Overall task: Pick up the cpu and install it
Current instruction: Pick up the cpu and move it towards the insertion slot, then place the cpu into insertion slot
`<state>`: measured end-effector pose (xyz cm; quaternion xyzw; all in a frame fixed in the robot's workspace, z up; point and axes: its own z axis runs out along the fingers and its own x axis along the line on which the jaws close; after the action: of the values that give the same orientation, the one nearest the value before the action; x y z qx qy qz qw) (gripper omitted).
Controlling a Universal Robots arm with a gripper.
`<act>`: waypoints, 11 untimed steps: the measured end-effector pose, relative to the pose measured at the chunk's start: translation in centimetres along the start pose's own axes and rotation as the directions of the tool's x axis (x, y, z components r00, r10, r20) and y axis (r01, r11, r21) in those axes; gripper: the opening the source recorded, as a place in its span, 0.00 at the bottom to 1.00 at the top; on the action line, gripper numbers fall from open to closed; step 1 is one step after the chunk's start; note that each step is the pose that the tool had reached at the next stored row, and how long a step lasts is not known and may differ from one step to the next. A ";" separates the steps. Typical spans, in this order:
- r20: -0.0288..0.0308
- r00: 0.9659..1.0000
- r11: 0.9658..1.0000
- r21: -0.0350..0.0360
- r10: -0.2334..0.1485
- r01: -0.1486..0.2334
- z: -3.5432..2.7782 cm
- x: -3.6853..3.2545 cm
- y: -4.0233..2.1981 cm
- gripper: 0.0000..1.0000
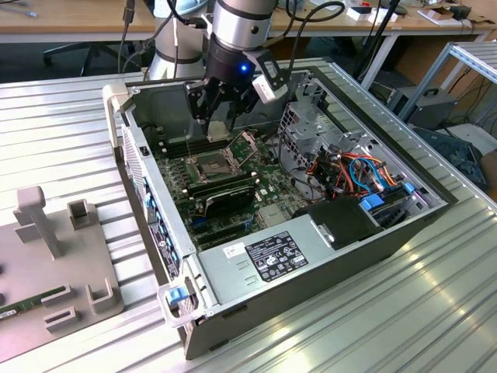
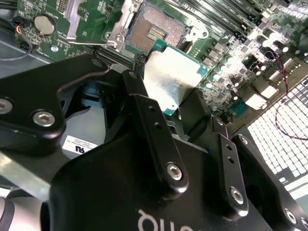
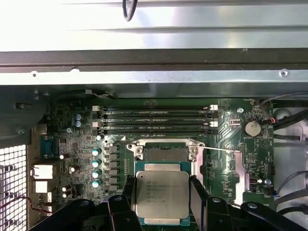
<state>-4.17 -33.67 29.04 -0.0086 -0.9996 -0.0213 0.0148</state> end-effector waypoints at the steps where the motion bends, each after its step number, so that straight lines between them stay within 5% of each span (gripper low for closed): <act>1: 0.000 1.000 1.000 0.000 0.000 0.000 0.00 -0.05 0.00 0.54; 11: 0.000 1.000 1.000 0.000 0.000 0.000 0.01 -0.11 0.00 0.54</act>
<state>-4.06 -33.67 29.02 -0.0086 -0.9996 -0.0213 0.0148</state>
